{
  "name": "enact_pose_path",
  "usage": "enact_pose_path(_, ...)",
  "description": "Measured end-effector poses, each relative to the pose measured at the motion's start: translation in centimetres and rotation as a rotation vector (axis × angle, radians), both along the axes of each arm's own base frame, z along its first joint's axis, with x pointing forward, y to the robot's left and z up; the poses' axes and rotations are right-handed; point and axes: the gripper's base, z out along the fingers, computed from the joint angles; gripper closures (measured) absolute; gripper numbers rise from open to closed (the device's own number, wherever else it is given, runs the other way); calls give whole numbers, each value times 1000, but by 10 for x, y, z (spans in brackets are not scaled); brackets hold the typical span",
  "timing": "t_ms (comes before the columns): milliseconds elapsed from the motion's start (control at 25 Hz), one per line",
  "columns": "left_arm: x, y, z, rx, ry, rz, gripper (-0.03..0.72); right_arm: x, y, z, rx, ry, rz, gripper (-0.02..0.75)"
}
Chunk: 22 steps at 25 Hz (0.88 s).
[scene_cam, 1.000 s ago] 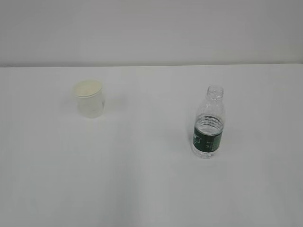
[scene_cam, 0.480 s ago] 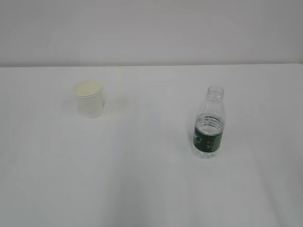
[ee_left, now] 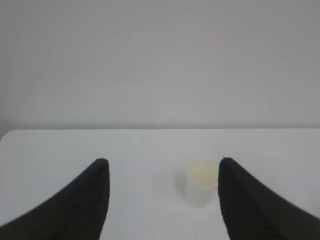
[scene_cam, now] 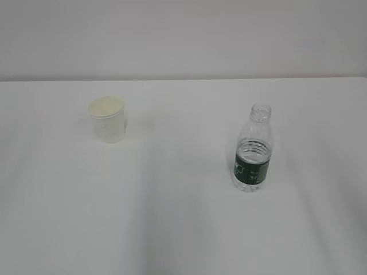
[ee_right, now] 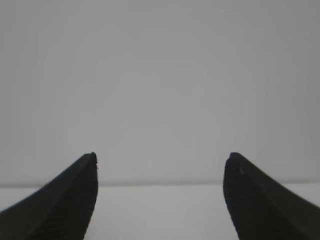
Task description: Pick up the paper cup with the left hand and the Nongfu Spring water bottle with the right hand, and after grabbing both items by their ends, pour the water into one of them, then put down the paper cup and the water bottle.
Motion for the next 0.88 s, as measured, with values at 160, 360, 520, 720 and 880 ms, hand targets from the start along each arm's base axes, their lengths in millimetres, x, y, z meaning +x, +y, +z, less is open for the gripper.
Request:
enact_pose_path(160,21,-7,2,-42,-54,-44,201,15,3,5,9,-61,0,150)
enact_pose_path(360,50,-17,-3,-57,-112,-71,202,36,6,2,8,-53,0,150)
enact_pose_path(520,68,-26,-29,-54,-114,-89,202,50,9,-8,4,-72,0,150)
enact_pose_path(720,72,-32,-67,-54,-150,-90,202,59,11,-31,-4,-35,1,150)
enact_pose_path(880,68,-36,-89,-52,-158,-102,202,58,11,-52,-10,-19,2,150)
